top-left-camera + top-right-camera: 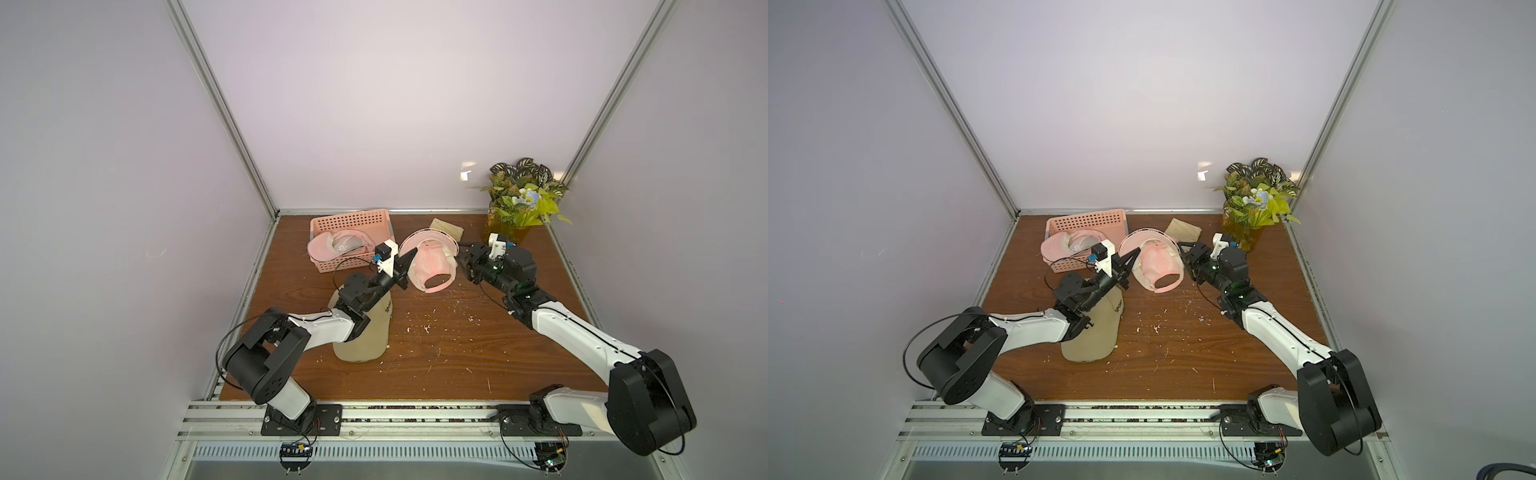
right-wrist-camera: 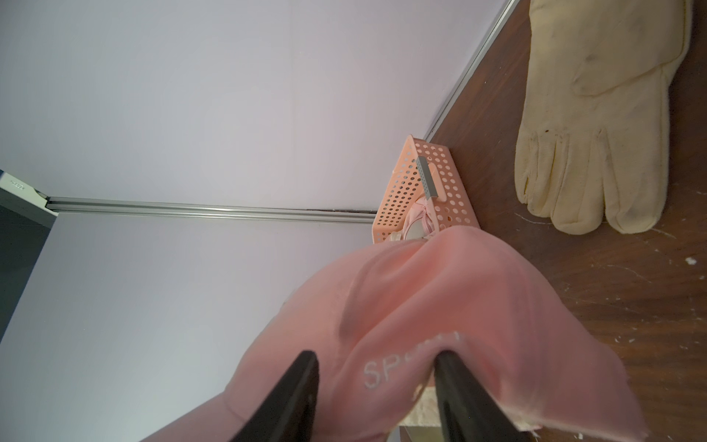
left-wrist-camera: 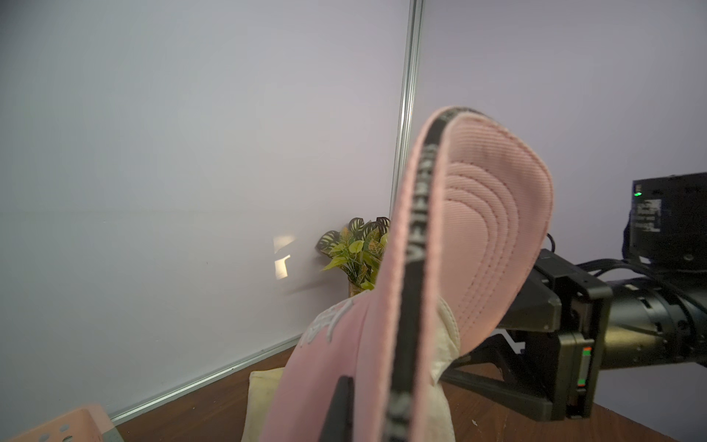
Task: Turn the baseball cap inside out
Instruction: Place the baseball cap at the center of the board.
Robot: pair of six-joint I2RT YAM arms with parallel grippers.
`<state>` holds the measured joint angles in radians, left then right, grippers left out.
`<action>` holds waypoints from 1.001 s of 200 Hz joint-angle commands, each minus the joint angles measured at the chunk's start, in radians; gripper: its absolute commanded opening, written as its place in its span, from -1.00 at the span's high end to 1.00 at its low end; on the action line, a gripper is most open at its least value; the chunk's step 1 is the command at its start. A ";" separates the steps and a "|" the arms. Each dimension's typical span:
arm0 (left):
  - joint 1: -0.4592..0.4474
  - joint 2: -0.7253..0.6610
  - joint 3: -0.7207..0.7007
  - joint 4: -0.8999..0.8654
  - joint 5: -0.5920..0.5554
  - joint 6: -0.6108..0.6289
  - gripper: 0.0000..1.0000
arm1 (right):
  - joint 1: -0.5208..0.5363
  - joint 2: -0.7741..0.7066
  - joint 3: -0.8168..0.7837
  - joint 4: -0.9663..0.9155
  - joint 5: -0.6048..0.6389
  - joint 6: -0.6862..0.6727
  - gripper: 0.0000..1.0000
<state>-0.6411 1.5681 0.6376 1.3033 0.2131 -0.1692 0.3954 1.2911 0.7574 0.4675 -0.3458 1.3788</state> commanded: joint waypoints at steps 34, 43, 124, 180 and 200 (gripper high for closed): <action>-0.060 0.003 0.030 0.027 0.127 -0.010 1.00 | 0.063 0.034 0.053 0.121 -0.117 0.014 0.62; -0.061 -0.002 0.028 0.028 0.126 -0.014 1.00 | 0.062 0.033 0.053 0.118 -0.110 0.010 0.79; -0.060 -0.158 -0.060 -0.145 0.052 -0.030 -0.50 | 0.013 -0.041 0.041 -0.003 0.043 -0.185 1.00; -0.060 -0.349 -0.224 -0.282 0.260 -0.042 -0.73 | -0.047 -0.057 0.002 0.064 0.073 -0.313 1.00; -0.060 -0.440 -0.263 -0.367 0.227 -0.081 -0.76 | -0.057 -0.053 0.006 0.072 0.035 -0.398 1.00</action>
<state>-0.6937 1.2186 0.4076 1.0477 0.3965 -0.2077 0.3496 1.2762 0.7559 0.4564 -0.2924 1.1053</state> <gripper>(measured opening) 0.870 0.102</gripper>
